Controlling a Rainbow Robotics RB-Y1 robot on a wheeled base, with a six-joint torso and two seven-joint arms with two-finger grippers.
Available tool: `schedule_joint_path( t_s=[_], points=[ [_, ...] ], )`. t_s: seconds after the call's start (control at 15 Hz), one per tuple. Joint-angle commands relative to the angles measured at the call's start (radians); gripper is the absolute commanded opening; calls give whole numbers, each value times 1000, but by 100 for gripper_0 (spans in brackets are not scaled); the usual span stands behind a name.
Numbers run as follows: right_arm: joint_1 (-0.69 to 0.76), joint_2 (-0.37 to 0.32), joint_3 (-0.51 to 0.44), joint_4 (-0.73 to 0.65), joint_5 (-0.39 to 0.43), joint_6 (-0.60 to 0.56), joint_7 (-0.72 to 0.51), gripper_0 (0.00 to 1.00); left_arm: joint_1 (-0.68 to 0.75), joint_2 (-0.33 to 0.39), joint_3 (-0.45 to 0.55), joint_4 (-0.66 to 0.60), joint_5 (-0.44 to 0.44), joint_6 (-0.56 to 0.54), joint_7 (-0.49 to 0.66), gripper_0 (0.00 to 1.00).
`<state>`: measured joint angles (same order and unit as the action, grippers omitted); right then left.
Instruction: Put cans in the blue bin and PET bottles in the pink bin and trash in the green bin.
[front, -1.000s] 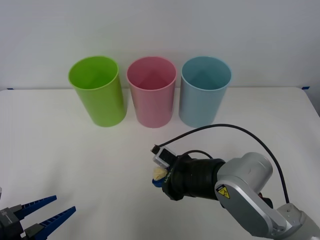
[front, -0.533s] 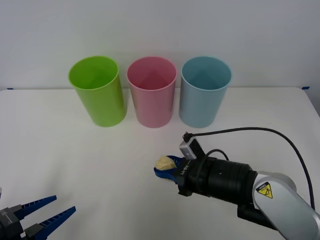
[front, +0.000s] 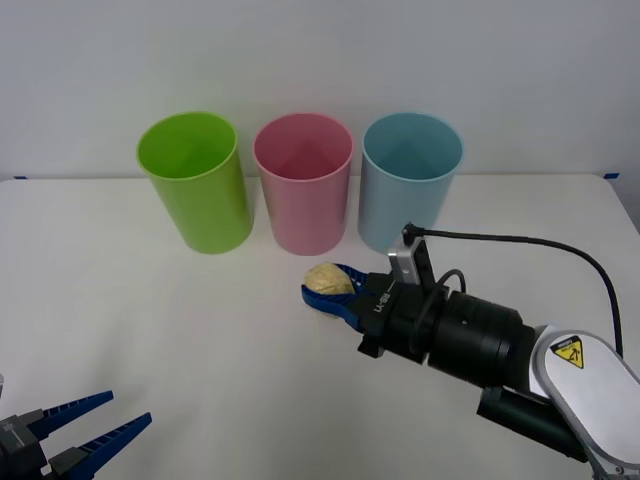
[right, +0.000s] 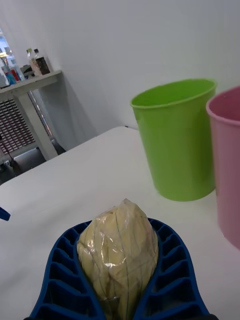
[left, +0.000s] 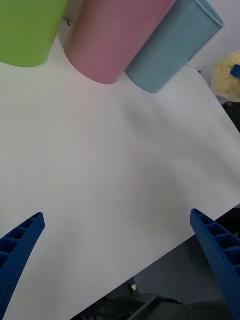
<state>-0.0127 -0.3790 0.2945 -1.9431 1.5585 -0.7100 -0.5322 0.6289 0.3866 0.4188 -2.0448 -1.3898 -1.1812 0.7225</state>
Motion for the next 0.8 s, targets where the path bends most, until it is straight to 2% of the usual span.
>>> schedule_joint_path(
  t_s=[0.07,0.27,0.53,0.67,0.8],
  points=[
    [-62,42,-14,-1,-31,0,20,0,0,0,0,0,0,0,0,100],
    [-153,71,-31,-1,-80,0,15,0,0,0,0,0,0,0,0,100],
    [-266,74,-40,-2,-184,1,11,0,0,0,0,0,0,0,0,100],
    [-326,83,-40,3,-186,17,-20,0,0,0,0,0,0,0,0,100],
    [-400,88,-40,6,-127,38,-107,0,0,0,0,0,0,0,0,100]
  ],
)
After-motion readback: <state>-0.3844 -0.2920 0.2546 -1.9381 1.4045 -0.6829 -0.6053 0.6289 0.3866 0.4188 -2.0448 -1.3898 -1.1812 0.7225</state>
